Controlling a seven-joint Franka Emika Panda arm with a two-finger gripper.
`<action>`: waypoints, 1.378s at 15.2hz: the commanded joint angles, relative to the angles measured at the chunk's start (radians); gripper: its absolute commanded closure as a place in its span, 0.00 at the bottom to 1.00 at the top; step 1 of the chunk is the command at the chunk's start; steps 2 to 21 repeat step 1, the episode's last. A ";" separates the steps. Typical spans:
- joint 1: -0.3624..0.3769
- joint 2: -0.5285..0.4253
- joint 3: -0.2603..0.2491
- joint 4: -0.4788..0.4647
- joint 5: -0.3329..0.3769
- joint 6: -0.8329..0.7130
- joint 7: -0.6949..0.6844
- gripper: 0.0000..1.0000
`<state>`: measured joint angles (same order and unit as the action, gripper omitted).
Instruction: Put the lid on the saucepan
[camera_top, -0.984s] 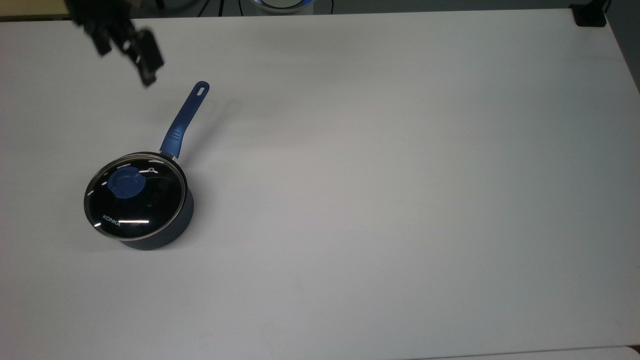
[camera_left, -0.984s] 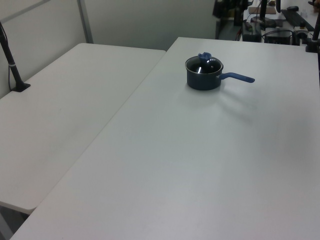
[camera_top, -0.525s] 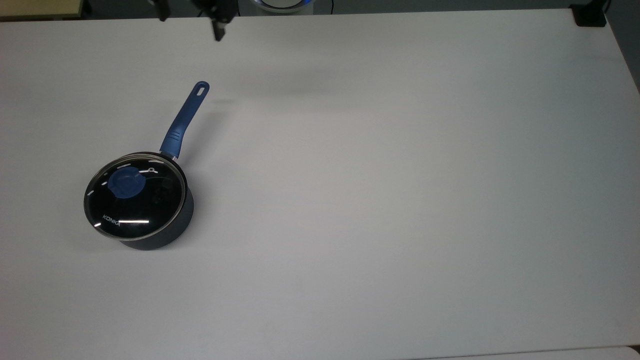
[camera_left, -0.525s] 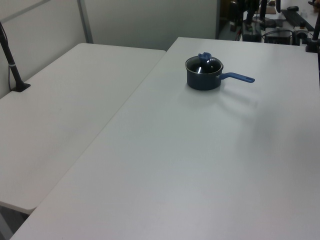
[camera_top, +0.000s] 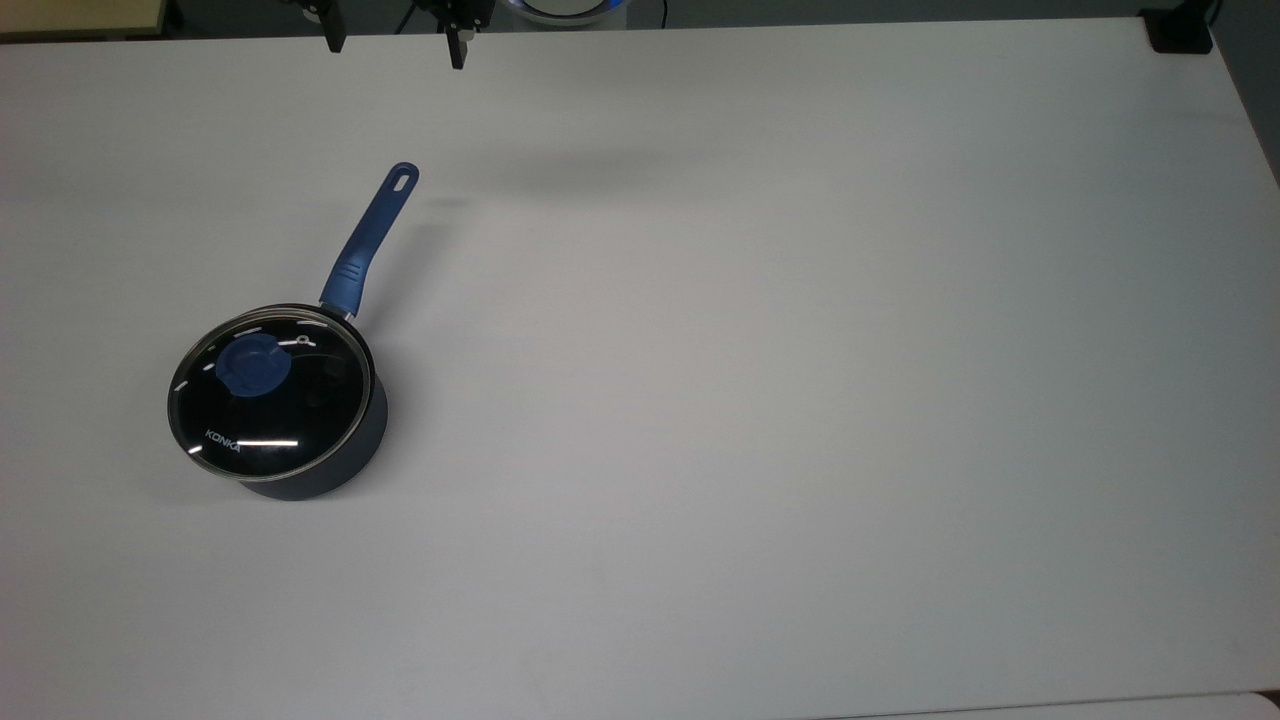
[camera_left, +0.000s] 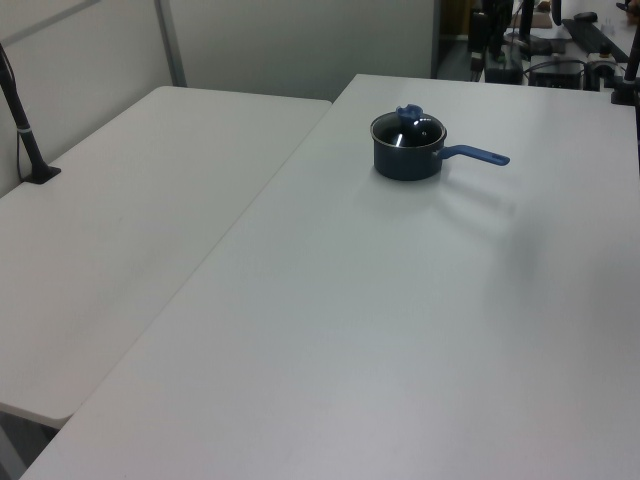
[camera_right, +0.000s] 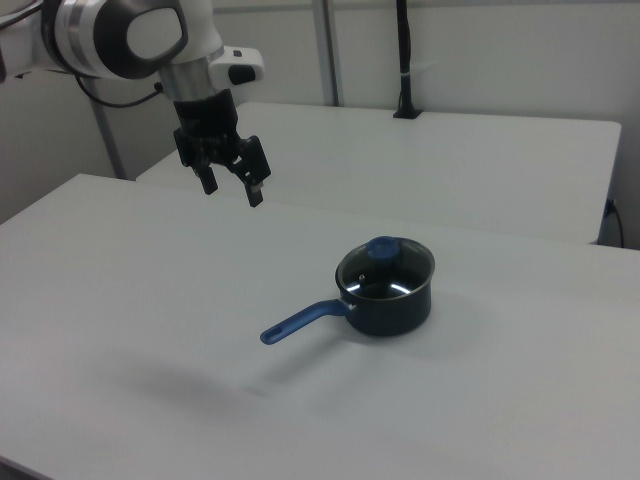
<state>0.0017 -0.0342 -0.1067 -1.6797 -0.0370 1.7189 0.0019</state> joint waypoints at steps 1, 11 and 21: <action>0.011 -0.023 -0.008 -0.031 -0.011 0.021 -0.026 0.00; 0.011 -0.023 -0.008 -0.031 -0.011 0.021 -0.026 0.00; 0.011 -0.023 -0.008 -0.031 -0.011 0.021 -0.026 0.00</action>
